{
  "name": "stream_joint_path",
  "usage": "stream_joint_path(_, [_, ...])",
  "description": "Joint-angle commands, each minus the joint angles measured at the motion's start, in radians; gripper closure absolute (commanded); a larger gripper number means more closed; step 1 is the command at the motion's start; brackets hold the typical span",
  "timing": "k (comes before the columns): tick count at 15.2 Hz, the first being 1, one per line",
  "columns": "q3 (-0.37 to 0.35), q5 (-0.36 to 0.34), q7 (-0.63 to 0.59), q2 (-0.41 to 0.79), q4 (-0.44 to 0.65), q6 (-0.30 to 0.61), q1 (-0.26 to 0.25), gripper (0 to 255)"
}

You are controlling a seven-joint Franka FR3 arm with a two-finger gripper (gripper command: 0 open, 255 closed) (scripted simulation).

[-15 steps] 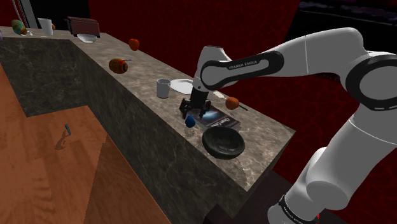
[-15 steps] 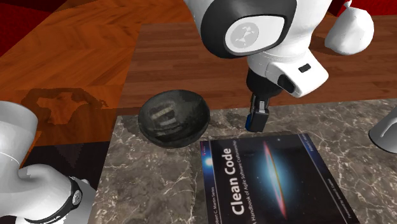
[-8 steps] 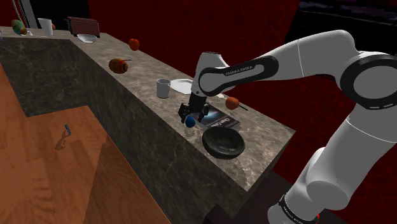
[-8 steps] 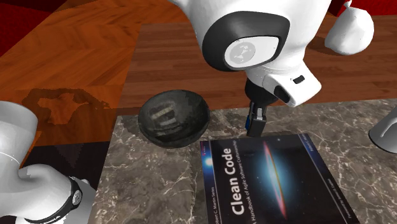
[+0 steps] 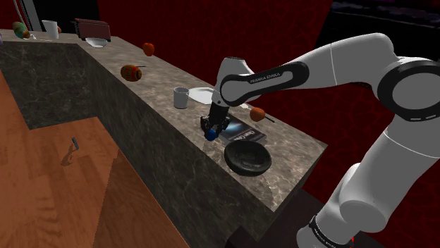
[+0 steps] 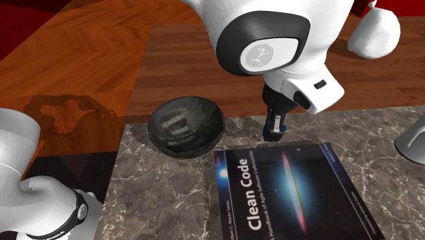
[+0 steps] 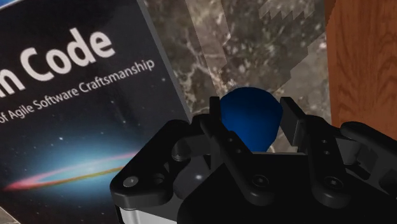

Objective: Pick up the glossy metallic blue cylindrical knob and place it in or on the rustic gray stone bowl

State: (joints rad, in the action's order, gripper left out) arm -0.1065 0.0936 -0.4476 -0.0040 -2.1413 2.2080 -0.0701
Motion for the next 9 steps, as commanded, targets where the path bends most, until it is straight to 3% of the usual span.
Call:
stream_joint_path(1, [0.0, 0.0, 0.0, 0.003, -0.002, 0.002, 0.0, 255])
stream_joint_path(9, [0.001, 0.0, -0.001, -0.014, 0.022, -0.038, 0.001, 255])
